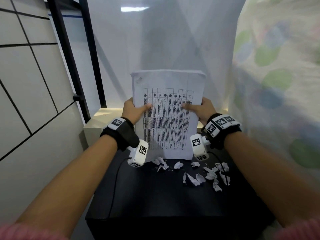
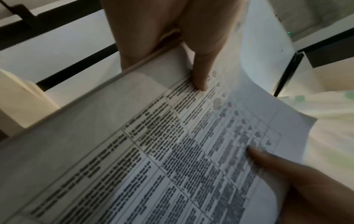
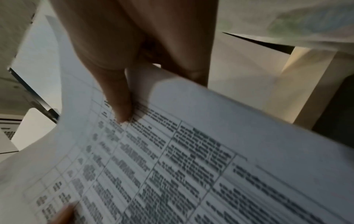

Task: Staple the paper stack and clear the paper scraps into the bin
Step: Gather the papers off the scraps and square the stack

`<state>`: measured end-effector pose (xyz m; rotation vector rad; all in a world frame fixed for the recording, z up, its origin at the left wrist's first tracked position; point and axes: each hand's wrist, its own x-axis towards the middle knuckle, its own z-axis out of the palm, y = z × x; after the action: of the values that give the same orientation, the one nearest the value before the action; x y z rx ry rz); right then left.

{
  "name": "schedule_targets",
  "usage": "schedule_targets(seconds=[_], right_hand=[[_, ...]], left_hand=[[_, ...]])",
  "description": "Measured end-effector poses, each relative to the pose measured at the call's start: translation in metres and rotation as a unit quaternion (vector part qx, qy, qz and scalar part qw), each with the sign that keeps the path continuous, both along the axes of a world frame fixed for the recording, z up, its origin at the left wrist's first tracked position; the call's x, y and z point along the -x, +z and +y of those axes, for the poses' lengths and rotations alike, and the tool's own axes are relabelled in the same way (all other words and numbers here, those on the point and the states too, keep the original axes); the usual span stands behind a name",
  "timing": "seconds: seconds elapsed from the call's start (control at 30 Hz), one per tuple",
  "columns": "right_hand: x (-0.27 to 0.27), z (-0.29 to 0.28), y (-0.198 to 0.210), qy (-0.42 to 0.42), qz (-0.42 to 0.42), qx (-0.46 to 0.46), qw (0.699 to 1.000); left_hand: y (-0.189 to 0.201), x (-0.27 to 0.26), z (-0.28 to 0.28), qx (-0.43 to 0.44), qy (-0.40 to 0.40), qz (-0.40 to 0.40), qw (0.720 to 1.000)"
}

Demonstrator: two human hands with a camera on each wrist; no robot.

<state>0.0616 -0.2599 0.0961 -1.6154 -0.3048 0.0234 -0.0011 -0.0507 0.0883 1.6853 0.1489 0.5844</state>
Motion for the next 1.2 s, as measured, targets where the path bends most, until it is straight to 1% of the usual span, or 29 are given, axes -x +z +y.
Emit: schedule_targets(seconds=[0.07,0.17,0.27,0.33,0.43,0.47,0.53,0.6,0.7,0.77,0.83,0.9,1.03,1.07,1.13,1.2], right_hand=[[-0.001,0.002,0.002,-0.011,-0.021,-0.019,1.000],[0.001,-0.001,0.004,0.004,-0.013,-0.036,0.999],[0.001,-0.001,-0.001,0.015,0.011,-0.016,1.000],[-0.001,0.003,0.000,0.001,0.002,-0.011,1.000],[-0.002,0.005,0.006,-0.034,-0.023,-0.042,0.998],[-0.003,0.003,0.006,-0.036,-0.028,-0.041,0.998],[0.000,-0.003,0.004,-0.018,-0.028,-0.041,0.999],[0.003,-0.007,0.000,-0.010,-0.024,-0.060,0.998],[0.010,-0.009,0.005,-0.014,-0.041,-0.121,0.992],[0.012,-0.006,0.007,-0.027,-0.063,-0.135,0.988],[0.012,-0.003,0.006,-0.035,-0.066,-0.130,0.989],[0.010,-0.003,0.001,-0.045,-0.040,-0.112,0.992],[0.005,0.001,-0.008,-0.054,-0.028,0.023,0.998],[0.005,0.004,-0.007,-0.068,-0.029,0.035,0.997],[0.006,0.008,-0.001,-0.094,-0.028,0.021,0.995],[0.005,0.008,0.005,-0.100,-0.030,0.003,0.995]], left_hand=[[0.003,-0.001,-0.001,0.002,0.005,-0.020,1.000],[0.002,0.001,0.001,0.026,-0.009,-0.030,0.999],[-0.003,0.004,-0.002,-0.008,-0.046,-0.007,0.999],[0.001,0.005,-0.008,-0.021,-0.040,-0.001,0.999],[0.011,0.004,-0.009,0.005,-0.006,-0.031,0.999],[0.013,0.004,-0.008,0.007,-0.005,-0.043,0.999],[0.010,0.006,-0.005,-0.014,-0.010,-0.070,0.997],[0.003,0.007,-0.002,-0.032,-0.007,-0.084,0.996],[-0.002,0.008,0.000,-0.019,0.003,-0.083,0.996],[-0.003,0.008,0.000,-0.007,-0.010,-0.084,0.996],[-0.005,0.010,-0.003,0.002,-0.018,-0.068,0.998],[-0.012,0.011,-0.005,-0.002,-0.013,-0.043,0.999],[-0.021,0.015,-0.010,-0.054,-0.013,-0.020,0.998],[-0.020,0.015,-0.010,-0.059,-0.016,-0.019,0.998],[-0.016,0.013,-0.008,-0.054,-0.016,-0.031,0.998],[-0.012,0.012,-0.004,-0.046,-0.018,-0.042,0.998]])
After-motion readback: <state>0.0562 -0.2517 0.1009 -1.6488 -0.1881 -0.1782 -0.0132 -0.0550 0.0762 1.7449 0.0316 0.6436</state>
